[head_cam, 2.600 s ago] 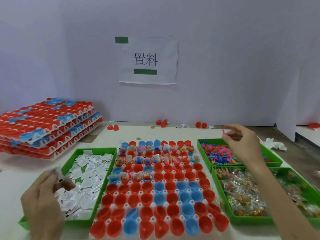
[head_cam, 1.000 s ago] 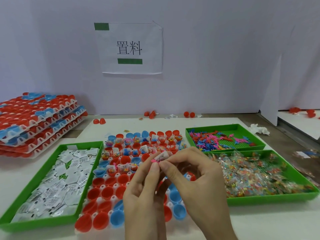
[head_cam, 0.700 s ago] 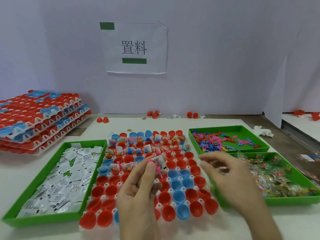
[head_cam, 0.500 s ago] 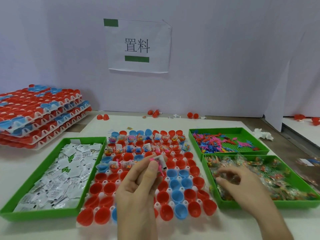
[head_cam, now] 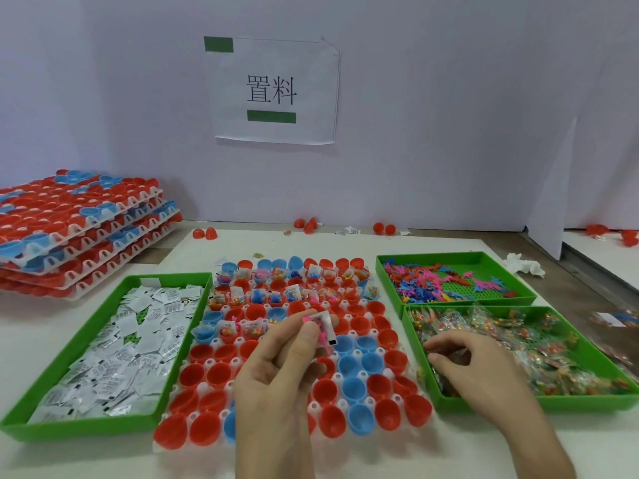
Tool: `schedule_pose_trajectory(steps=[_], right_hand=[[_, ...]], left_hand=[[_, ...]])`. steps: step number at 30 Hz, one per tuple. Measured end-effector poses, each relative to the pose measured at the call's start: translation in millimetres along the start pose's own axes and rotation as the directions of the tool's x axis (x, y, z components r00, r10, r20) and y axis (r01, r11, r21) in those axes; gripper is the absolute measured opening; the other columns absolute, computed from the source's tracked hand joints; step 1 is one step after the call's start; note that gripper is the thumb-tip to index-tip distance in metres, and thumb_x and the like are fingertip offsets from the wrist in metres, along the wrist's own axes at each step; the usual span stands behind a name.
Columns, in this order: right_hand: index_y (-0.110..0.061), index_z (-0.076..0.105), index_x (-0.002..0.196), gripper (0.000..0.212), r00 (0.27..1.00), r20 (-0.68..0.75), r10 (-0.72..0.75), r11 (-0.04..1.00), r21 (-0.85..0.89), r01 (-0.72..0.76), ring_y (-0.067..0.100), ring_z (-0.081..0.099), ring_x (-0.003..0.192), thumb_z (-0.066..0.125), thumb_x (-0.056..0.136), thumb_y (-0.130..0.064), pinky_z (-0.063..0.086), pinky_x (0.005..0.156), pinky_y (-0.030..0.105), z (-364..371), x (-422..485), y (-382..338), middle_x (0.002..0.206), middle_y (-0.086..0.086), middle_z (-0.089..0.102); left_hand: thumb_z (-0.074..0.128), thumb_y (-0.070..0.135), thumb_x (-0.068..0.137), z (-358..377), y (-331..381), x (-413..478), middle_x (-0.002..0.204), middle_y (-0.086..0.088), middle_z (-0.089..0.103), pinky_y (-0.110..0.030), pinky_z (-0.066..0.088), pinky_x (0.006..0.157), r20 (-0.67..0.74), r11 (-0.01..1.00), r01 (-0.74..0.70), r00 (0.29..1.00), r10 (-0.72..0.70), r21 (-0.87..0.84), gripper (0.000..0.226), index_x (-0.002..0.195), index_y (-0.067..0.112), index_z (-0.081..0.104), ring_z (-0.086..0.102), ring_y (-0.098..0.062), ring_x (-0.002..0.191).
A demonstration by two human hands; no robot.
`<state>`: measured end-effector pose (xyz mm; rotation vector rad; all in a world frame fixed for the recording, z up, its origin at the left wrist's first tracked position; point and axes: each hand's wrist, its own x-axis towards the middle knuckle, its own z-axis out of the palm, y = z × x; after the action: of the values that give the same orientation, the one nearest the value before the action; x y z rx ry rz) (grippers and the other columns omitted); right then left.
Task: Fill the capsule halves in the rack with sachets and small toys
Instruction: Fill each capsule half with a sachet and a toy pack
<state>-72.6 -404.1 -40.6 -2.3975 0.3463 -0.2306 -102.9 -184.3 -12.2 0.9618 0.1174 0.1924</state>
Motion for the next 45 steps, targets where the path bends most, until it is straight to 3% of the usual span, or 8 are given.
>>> schedule_pose_trajectory(steps=[8,11,13,17,21,26,40,45], right_hand=[[-0.040,0.072,0.062,0.032,0.997,-0.074,0.030,0.992,0.123,-0.020,0.014,0.067,0.067,0.080,0.080,-0.015,0.057,0.068,0.039,5,5,8,0.068,-0.014,0.071],[-0.038,0.074,0.063,0.029,0.989,-0.150,0.015,0.985,0.173,0.011,0.013,0.063,0.075,0.084,0.078,-0.015,0.053,0.070,0.037,6,6,8,0.075,-0.015,0.070],[-0.038,0.073,0.063,0.029,0.976,-0.219,-0.002,0.976,0.211,0.049,0.008,0.059,0.078,0.085,0.076,-0.014,0.047,0.067,0.033,4,5,5,0.080,-0.018,0.069],[-0.035,0.075,0.071,0.027,0.931,-0.361,-0.053,0.929,0.324,0.179,0.002,0.064,0.067,0.083,0.077,-0.011,0.049,0.052,0.021,-1,-1,-2,0.067,-0.019,0.070],[-0.038,0.077,0.076,0.028,0.888,-0.429,-0.164,0.802,0.466,0.374,0.003,0.070,0.069,0.081,0.077,-0.010,0.055,0.064,0.015,-2,-15,-27,0.076,-0.014,0.075],[-0.037,0.078,0.083,0.017,0.885,-0.384,-0.264,0.616,0.638,0.461,0.008,0.072,0.066,0.076,0.071,-0.025,0.055,0.060,0.014,8,-39,-74,0.075,-0.010,0.076],[-0.033,0.078,0.094,0.026,0.881,-0.050,-0.470,0.510,0.800,0.317,0.018,0.076,0.083,0.079,0.070,-0.022,0.060,0.071,0.023,12,-55,-97,0.089,0.002,0.078],[-0.033,0.078,0.095,0.031,0.868,-0.010,-0.496,0.501,0.814,0.295,0.023,0.076,0.080,0.084,0.070,-0.017,0.060,0.072,0.024,9,-53,-95,0.087,0.006,0.078]], left_hand=[[0.075,0.023,0.056,1,-1,2,0.083,-0.009,0.077,-0.018,0.054,0.050,0.000,1.000,0.000,1.000,0.000,0.007,0.023,0.077,0.021,0.082,0.069,-0.011,0.059],[0.097,0.044,0.028,1,1,2,0.081,-0.008,0.077,-0.019,0.053,0.050,0.025,0.999,-0.033,0.999,0.033,0.005,0.057,0.078,0.020,0.082,0.069,-0.012,0.060],[0.096,0.054,0.008,0,0,3,0.082,-0.009,0.077,-0.019,0.054,0.050,0.019,0.999,-0.049,0.999,0.049,0.022,0.080,0.078,0.019,0.082,0.069,-0.012,0.060],[0.096,0.053,0.006,-2,0,6,0.085,-0.016,0.076,-0.020,0.055,0.053,0.049,0.999,-0.030,0.998,0.029,0.028,0.085,0.080,0.015,0.082,0.071,-0.014,0.063],[0.096,0.055,0.014,2,-2,2,0.083,-0.013,0.077,-0.020,0.056,0.058,0.115,0.997,-0.048,0.993,0.040,0.061,0.079,0.080,0.016,0.082,0.072,-0.016,0.067],[0.078,0.034,0.047,8,-4,-3,0.080,-0.010,0.076,-0.021,0.057,0.061,0.161,0.989,-0.046,0.987,0.023,0.140,0.032,0.077,0.022,0.082,0.073,-0.018,0.069],[0.075,0.025,0.052,1,2,1,0.084,-0.011,0.076,-0.024,0.059,0.061,0.142,0.982,-0.130,0.984,0.110,0.140,0.026,0.077,0.020,0.081,0.075,-0.024,0.077],[0.091,0.044,0.044,-4,2,3,0.086,-0.010,0.075,-0.027,0.060,0.065,0.139,0.990,-0.098,0.987,0.083,0.103,0.050,0.091,0.030,0.081,0.075,-0.028,0.086]])
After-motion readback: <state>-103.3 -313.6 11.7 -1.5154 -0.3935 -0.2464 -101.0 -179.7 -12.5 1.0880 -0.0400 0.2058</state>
